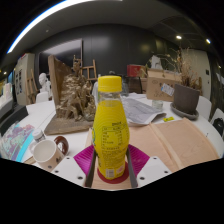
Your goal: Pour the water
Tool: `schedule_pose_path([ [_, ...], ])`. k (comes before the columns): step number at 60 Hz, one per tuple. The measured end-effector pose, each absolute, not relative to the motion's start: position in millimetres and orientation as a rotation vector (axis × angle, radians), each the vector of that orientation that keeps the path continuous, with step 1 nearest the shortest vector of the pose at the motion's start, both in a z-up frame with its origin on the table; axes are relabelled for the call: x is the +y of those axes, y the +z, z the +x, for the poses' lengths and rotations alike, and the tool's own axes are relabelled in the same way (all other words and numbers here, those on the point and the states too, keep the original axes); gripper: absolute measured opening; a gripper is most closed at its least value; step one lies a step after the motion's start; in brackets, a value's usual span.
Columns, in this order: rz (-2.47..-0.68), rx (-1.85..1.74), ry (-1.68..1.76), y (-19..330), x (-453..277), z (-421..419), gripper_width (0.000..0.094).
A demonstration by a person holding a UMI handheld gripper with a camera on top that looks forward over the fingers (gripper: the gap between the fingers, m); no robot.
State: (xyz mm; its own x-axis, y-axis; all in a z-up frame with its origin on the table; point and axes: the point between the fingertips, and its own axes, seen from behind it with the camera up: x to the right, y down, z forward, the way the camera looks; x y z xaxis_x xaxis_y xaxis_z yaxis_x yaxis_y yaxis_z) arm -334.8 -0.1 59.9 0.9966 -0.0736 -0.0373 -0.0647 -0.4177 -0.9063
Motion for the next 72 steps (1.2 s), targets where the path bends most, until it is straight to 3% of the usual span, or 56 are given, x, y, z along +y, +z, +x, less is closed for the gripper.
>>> schedule_pose_path([
  [4,-2.029,0.116,-0.013,62,-5,-333,0.0851],
  [5,-2.033,0.120,-0.016,65,-8,-332,0.0869],
  [7,-2.040,0.125,-0.025,69,-12,-331,0.0823],
  [11,-2.051,0.129,-0.050,84,-27,-330,0.0868],
  [25,-2.117,0.135,-0.117,151,-131,-356,0.0857],
  [43,-2.177,0.096,-0.202,207,-281,-397,0.0859],
  [72,-2.204,0.009,-0.171,213,-352,-391,0.0858],
])
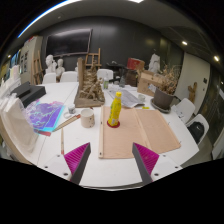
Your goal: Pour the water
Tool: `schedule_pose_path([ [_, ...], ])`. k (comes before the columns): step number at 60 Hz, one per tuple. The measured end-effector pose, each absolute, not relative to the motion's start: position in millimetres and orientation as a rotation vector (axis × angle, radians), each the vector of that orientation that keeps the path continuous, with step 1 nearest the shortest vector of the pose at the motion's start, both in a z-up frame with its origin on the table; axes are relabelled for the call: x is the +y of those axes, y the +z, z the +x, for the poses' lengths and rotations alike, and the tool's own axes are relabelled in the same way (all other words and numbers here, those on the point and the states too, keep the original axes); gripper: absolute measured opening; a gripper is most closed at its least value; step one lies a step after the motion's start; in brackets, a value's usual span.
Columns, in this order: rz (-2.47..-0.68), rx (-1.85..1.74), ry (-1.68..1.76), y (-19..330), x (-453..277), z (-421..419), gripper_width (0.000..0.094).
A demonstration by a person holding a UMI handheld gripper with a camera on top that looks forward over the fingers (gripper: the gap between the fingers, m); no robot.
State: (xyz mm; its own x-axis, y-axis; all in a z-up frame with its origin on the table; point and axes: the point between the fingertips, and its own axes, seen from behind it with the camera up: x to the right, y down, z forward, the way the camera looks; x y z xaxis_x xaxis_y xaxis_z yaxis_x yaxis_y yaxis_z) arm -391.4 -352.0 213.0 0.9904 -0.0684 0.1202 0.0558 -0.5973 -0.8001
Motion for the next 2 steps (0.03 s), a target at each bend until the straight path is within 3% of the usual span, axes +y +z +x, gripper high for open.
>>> schedule_pose_path([
  [2,-2.206,0.003,-0.161,213.0,-352.2,-389.2,0.0859],
])
